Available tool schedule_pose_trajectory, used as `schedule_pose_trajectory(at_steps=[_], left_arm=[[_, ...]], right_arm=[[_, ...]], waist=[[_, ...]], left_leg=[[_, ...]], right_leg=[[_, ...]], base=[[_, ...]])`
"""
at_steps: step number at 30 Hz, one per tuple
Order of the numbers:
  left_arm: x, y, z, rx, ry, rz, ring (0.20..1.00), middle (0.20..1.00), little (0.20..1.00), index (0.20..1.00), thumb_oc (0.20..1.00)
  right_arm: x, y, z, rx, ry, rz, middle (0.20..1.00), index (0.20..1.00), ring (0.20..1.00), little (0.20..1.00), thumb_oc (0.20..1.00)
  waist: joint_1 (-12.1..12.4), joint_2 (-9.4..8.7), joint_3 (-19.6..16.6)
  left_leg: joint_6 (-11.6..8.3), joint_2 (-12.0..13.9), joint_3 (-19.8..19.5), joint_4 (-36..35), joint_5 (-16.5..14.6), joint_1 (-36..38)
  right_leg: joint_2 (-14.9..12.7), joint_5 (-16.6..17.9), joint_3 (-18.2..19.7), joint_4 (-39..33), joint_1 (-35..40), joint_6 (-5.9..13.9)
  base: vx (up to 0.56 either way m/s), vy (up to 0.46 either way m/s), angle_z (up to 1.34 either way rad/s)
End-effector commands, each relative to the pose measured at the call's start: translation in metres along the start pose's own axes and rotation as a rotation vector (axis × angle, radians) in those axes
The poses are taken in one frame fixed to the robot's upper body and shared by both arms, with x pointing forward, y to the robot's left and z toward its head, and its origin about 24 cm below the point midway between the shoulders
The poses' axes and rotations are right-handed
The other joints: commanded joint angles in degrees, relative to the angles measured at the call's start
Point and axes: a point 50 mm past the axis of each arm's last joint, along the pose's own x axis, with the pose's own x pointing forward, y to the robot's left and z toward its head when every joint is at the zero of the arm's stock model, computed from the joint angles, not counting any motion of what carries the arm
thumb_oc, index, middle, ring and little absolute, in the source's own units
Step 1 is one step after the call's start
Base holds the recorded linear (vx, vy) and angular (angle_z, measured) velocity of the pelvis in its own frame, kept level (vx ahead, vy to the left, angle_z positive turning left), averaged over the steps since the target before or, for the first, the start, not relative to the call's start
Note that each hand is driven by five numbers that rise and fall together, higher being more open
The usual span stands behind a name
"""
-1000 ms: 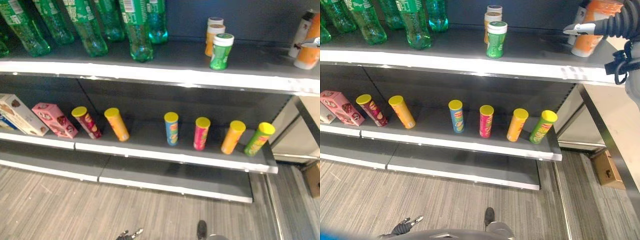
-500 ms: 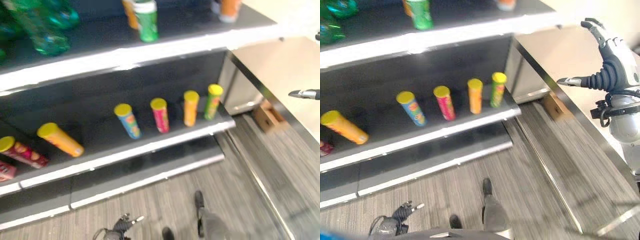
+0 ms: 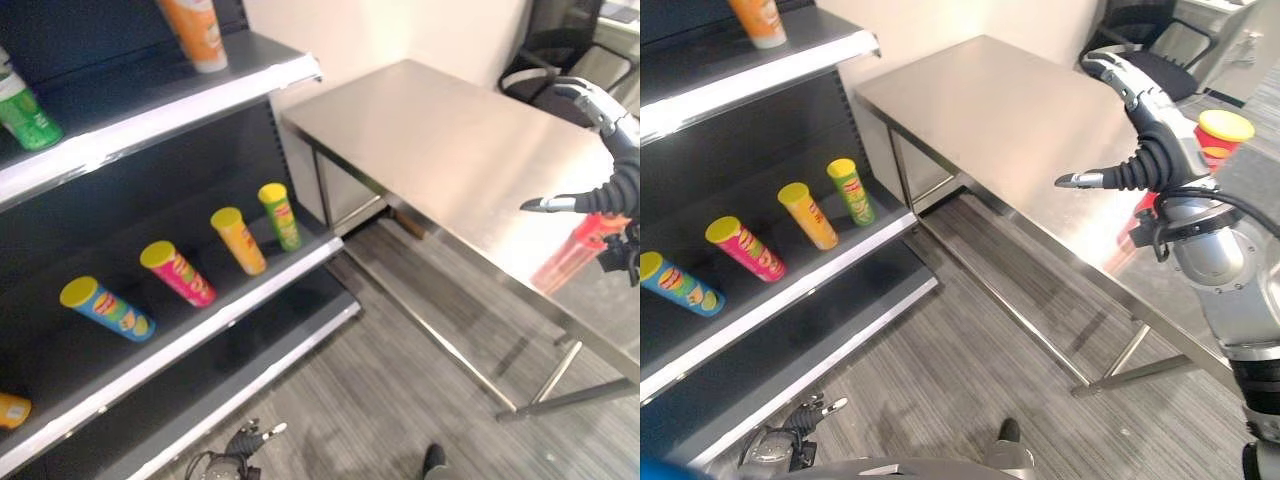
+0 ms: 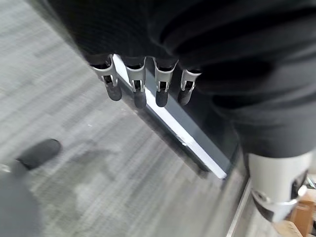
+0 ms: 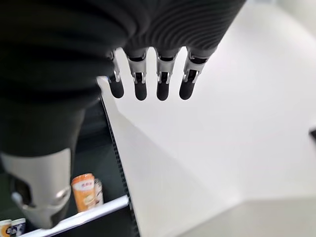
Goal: Put the goods on the table back onto the shelves and tidy them up.
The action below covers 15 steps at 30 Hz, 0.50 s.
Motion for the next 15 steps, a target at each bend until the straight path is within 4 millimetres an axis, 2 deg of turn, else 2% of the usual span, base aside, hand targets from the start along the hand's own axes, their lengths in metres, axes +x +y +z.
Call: schedule_pose_trajectory(at_steps=[1, 5, 9, 10, 12, 13, 14, 15], left_arm=[[-0.001, 0.021, 0.002, 0.088, -0.002, 0.040, 1.000, 1.000, 1.000, 1.000, 1.000], [0.000, 0.014, 0.002, 0.079, -0.001, 0.019, 1.000, 1.000, 1.000, 1.000, 1.000], [0.000, 0.007, 0.000, 0.080, 0.006, -0.002, 1.000, 1.000, 1.000, 1.000, 1.000], [0.001, 0.004, 0.002, 0.079, -0.002, -0.010, 1.000, 1.000, 1.000, 1.000, 1.000], [0.000, 0.001, 0.002, 0.063, -0.008, -0.019, 1.000, 1.000, 1.000, 1.000, 1.000], [0.000, 0.001, 0.002, 0.054, -0.009, -0.016, 1.000, 1.000, 1.000, 1.000, 1.000], [0.000, 0.001, 0.000, 0.050, -0.005, -0.015, 1.000, 1.000, 1.000, 1.000, 1.000], [0.000, 0.001, 0.001, 0.052, -0.006, -0.016, 1.000, 1.000, 1.000, 1.000, 1.000]], right_arm=[[-0.001, -0.027, 0.001, 0.065, -0.025, -0.190, 1.000, 1.000, 1.000, 1.000, 1.000], [-0.014, -0.038, -0.008, 0.055, 0.029, -0.250, 1.000, 1.000, 1.000, 1.000, 1.000], [-0.023, -0.048, -0.011, 0.052, 0.051, -0.310, 1.000, 1.000, 1.000, 1.000, 1.000], [-0.026, -0.052, -0.013, 0.056, 0.060, -0.338, 1.000, 1.000, 1.000, 1.000, 1.000], [-0.027, -0.053, -0.016, 0.035, 0.075, -0.351, 1.000, 1.000, 1.000, 1.000, 1.000], [-0.029, -0.055, -0.017, 0.024, 0.086, -0.358, 1.000, 1.000, 1.000, 1.000, 1.000], [-0.033, -0.057, -0.019, 0.017, 0.100, -0.369, 1.000, 1.000, 1.000, 1.000, 1.000], [-0.033, -0.057, -0.019, 0.016, 0.101, -0.370, 1.000, 1.000, 1.000, 1.000, 1.000]], waist=[[2.2, -3.59, -1.0], [1.3, -2.85, -0.7], [0.8, -2.72, 0.0], [1.2, -3.17, 1.0], [2.9, -3.94, 2.0], [3.2, -4.14, 2.1], [3.4, -4.19, 2.2], [3.3, -4.26, 2.2]], left_leg=[[-4.02, -2.0, -2.4, -3.6, -1.2, -2.3], [-5.28, 0.7, -3.0, -3.6, 0.6, -2.5], [-5.54, 2.1, -4.9, -0.6, 0.2, -3.3], [-4.86, 1.4, -7.9, 2.1, 0.3, -5.3], [-3.57, -2.8, -16.7, 4.1, -2.8, -7.2], [-3.56, -4.9, -20.4, 4.2, -3.8, -8.2], [-3.58, -6.5, -23.3, 3.9, -4.2, -8.9], [-3.50, -6.7, -23.4, 3.8, -3.9, -9.2]], right_leg=[[-0.3, -9.6, 2.1, 1.1, 3.2, 1.94], [3.1, -11.5, 2.4, 0.9, 3.8, -0.05], [5.0, -12.7, 3.1, 0.8, 4.6, -1.54], [5.1, -11.9, 2.9, 1.0, 4.1, -2.39], [5.3, -12.0, 4.4, 0.9, 4.1, -2.64], [5.5, -11.9, 5.2, 0.9, 4.1, -2.63], [5.5, -11.8, 6.0, 0.9, 4.2, -2.64], [5.4, -11.6, 5.9, 0.9, 4.0, -2.60]], base=[[-0.03, -0.322, -0.15], [-0.01, -0.208, -0.04], [-0.01, -0.155, 0.19], [-0.06, -0.183, -0.01], [-0.01, -0.142, -0.16], [0.07, -0.099, -0.44], [0.04, -0.060, -0.65], [0.06, -0.008, -0.74]])
